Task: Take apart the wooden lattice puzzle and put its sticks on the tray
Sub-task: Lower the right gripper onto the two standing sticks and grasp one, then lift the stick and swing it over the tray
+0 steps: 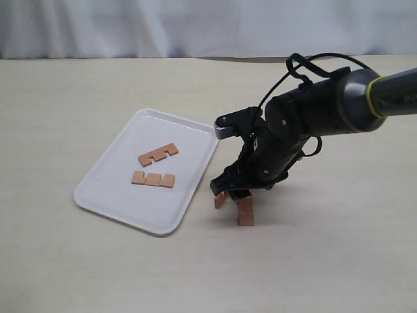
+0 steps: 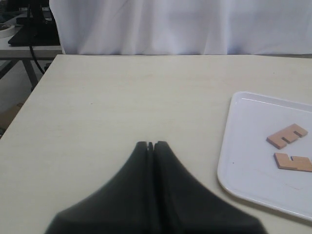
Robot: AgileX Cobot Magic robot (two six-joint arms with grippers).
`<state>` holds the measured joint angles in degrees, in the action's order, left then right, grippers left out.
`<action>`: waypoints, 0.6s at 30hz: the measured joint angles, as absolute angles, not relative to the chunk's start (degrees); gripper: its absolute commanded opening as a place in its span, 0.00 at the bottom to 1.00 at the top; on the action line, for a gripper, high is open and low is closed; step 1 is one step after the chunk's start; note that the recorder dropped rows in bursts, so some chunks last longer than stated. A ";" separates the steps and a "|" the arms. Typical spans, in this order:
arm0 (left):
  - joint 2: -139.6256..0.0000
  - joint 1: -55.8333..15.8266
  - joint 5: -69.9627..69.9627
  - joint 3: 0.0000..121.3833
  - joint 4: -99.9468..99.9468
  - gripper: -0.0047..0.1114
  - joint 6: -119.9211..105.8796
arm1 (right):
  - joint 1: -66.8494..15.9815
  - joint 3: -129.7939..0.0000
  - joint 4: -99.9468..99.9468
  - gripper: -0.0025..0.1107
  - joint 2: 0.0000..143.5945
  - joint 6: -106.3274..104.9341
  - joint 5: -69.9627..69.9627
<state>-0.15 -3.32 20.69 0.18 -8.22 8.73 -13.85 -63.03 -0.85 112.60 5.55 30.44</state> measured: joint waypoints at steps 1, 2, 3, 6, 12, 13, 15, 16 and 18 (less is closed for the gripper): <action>-0.15 -3.32 20.69 0.18 -8.22 0.04 8.73 | -13.85 -63.03 -0.85 0.47 112.60 5.62 30.44; -0.15 -3.32 20.69 0.18 -8.22 0.04 8.73 | -13.85 -63.03 -0.85 0.46 112.70 5.62 30.27; -0.15 -3.32 20.69 0.18 -8.22 0.04 8.73 | -13.85 -63.03 -0.85 0.46 112.83 5.62 30.24; -0.15 -3.32 20.69 0.18 -8.22 0.04 8.73 | -13.85 -63.12 -0.85 0.46 113.96 5.62 30.24; -0.15 -3.32 20.69 0.18 -8.22 0.04 8.73 | -13.85 -63.25 -0.85 0.25 114.06 5.62 30.14; -0.15 -3.32 20.69 0.18 -8.22 0.04 8.73 | -13.85 -63.25 -0.85 0.18 114.16 5.62 30.04; -0.15 -3.32 20.69 0.18 -8.22 0.04 8.73 | -13.72 -63.36 -0.75 0.06 114.16 5.62 30.11; -0.15 -3.32 20.69 0.18 -8.22 0.04 8.73 | -13.72 -63.36 -0.75 0.06 114.16 5.62 30.11; -0.15 -3.32 20.69 0.18 -8.22 0.04 8.73 | -13.72 -63.36 -0.75 0.06 114.16 5.51 30.11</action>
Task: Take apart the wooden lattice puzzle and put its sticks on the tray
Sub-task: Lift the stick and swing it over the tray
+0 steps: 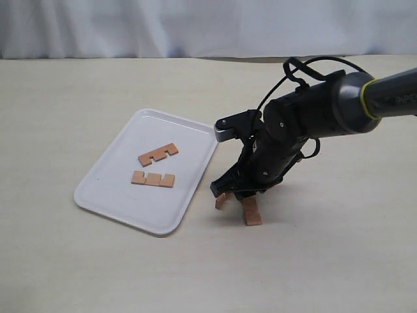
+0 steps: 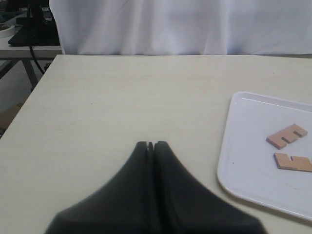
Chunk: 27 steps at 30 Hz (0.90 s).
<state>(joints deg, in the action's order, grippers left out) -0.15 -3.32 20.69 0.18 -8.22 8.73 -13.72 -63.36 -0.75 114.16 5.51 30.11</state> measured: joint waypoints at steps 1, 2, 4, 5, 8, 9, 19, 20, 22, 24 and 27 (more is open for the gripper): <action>-0.15 -3.32 20.69 0.18 -8.22 0.04 8.73 | -13.72 -63.36 -0.47 0.06 114.16 5.51 30.11; -0.15 -3.32 20.69 0.18 -8.22 0.04 8.73 | -13.72 -63.36 0.00 0.06 114.16 5.51 30.11; -0.15 -3.32 20.69 0.18 -8.22 0.04 8.73 | -13.72 -63.36 0.44 0.06 114.16 5.42 30.01; -0.15 -3.32 20.69 0.18 -8.22 0.04 8.73 | -13.72 -63.36 0.71 0.06 114.06 5.42 30.01; -0.15 -3.32 20.69 0.18 -8.22 0.04 8.73 | -13.65 -63.36 1.54 0.06 113.13 5.42 30.26; -0.15 -3.32 20.69 0.18 -8.22 0.04 8.73 | -13.65 -63.36 1.79 0.06 112.35 5.42 30.26; -0.15 -3.32 20.69 0.18 -8.22 0.04 8.73 | -13.65 -63.36 5.36 0.06 103.92 5.42 30.25; -0.15 -3.32 20.69 0.18 -8.22 0.04 8.73 | -13.65 -63.36 5.45 0.06 103.79 5.42 30.25; -0.15 -3.32 20.69 0.18 -8.22 0.04 8.73 | -13.65 -63.36 5.35 0.06 103.79 5.42 30.25; -0.15 -3.32 20.69 0.18 -8.22 0.04 8.73 | -14.03 -63.36 5.23 0.06 103.79 5.42 30.25; -0.15 -3.32 20.69 0.18 -8.22 0.04 8.73 | -15.83 -63.36 5.23 0.06 103.79 5.42 30.25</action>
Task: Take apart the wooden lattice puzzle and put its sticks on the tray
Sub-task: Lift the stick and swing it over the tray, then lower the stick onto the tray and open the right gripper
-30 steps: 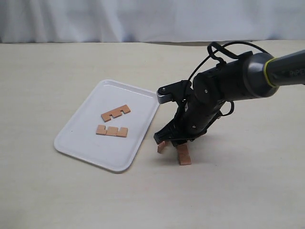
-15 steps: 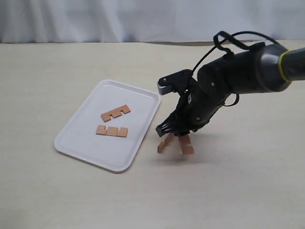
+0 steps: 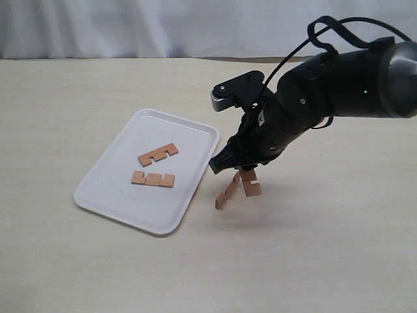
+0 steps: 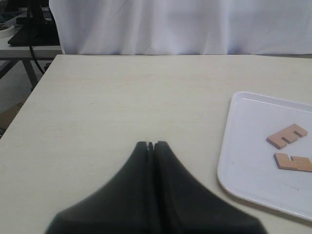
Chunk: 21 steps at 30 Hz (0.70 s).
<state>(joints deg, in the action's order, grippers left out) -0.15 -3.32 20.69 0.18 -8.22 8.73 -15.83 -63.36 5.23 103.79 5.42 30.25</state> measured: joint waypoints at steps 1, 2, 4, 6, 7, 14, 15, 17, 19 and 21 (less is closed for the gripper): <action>-0.15 -3.32 20.69 0.18 -8.22 0.04 8.73 | -16.85 -63.36 5.23 0.06 103.79 5.42 30.14; -0.15 -3.32 20.69 0.18 -8.22 0.04 8.73 | -18.02 -63.36 5.23 0.06 103.79 5.42 30.14; -0.15 -3.32 20.69 0.18 -8.22 0.04 8.73 | -20.39 -63.63 5.23 0.06 103.79 5.15 30.14; -0.15 -3.32 20.69 0.18 -8.22 0.04 8.73 | -23.13 -64.70 5.23 0.06 103.79 4.55 30.14; -0.15 -3.32 20.69 0.18 -8.22 0.04 8.73 | -24.38 -65.57 5.23 0.06 103.79 4.42 30.14; -0.15 -3.32 20.69 0.18 -8.22 0.04 8.73 | -28.74 -74.31 5.33 0.06 104.93 3.97 30.14; -0.15 -3.32 20.69 0.18 -8.22 0.04 8.73 | -28.77 -75.43 5.33 0.06 105.55 3.97 30.14; -0.15 -3.32 20.69 0.18 -8.22 0.04 8.73 | -28.77 -78.05 5.33 0.06 107.61 3.97 30.14; -0.15 -3.32 20.69 0.18 -8.22 0.04 8.73 | -28.77 -80.60 5.33 0.06 109.95 3.97 30.14; -0.15 -3.32 20.69 0.18 -8.22 0.04 8.73 | -28.77 -82.99 4.30 0.06 112.92 3.97 30.14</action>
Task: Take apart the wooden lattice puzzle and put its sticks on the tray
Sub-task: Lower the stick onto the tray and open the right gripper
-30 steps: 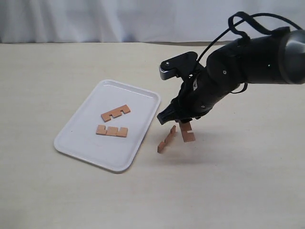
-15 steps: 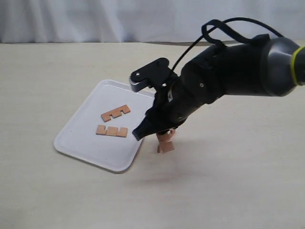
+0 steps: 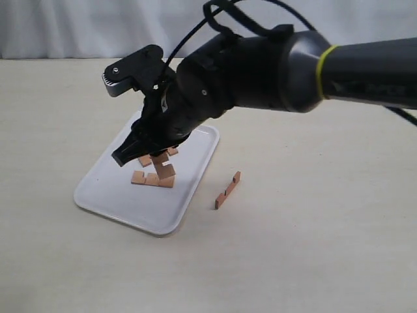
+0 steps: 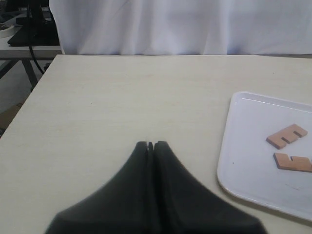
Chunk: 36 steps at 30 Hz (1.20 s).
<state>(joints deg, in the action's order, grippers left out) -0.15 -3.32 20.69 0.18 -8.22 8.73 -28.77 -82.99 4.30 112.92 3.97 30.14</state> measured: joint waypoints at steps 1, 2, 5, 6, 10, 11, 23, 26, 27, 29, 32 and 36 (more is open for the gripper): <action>-0.15 -3.32 20.69 0.18 -8.22 0.04 8.73 | -28.77 -83.89 3.65 0.06 114.44 3.97 30.02; -0.15 -3.32 20.69 0.18 -8.22 0.04 8.73 | -28.77 -84.94 2.89 0.06 115.93 3.97 29.58; -0.15 -3.32 20.69 0.18 -8.22 0.04 8.73 | -28.77 -87.39 1.24 0.06 119.84 3.97 27.12; -0.15 -3.32 20.69 0.18 -8.22 0.04 8.73 | -28.77 -88.12 0.81 0.06 121.10 3.97 26.22; -0.15 -3.32 20.69 0.18 -8.22 0.04 8.73 | -28.77 -91.36 -1.56 0.06 125.34 3.97 24.46; -0.15 -3.32 20.69 0.18 -8.22 0.04 8.73 | -28.77 -92.29 -2.30 0.08 126.38 3.97 24.34; -0.15 -3.32 20.69 0.18 -8.22 0.04 8.73 | -28.77 -96.78 -9.34 0.57 130.04 3.94 25.19; -0.15 -3.32 20.69 0.18 -8.22 0.04 8.73 | -28.77 -96.78 -9.44 0.59 128.48 3.23 26.91; -0.15 -3.32 20.69 0.18 -8.22 0.04 8.73 | -28.77 -96.78 -9.44 0.59 127.73 2.79 27.69; -0.15 -3.32 20.69 0.18 -8.22 0.04 8.73 | -28.77 -96.78 -9.44 0.59 126.16 1.30 29.96; -0.15 -3.32 20.69 0.18 -8.22 0.04 8.73 | -28.77 -96.78 -8.06 0.59 123.32 -1.90 34.85; -0.15 -3.32 20.69 0.18 -8.22 0.04 8.73 | -28.77 -96.78 0.44 0.59 119.62 -3.59 45.33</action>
<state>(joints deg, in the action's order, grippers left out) -0.15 -3.32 20.69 0.18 -8.22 8.73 -28.77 -96.78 0.44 119.62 -3.59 45.33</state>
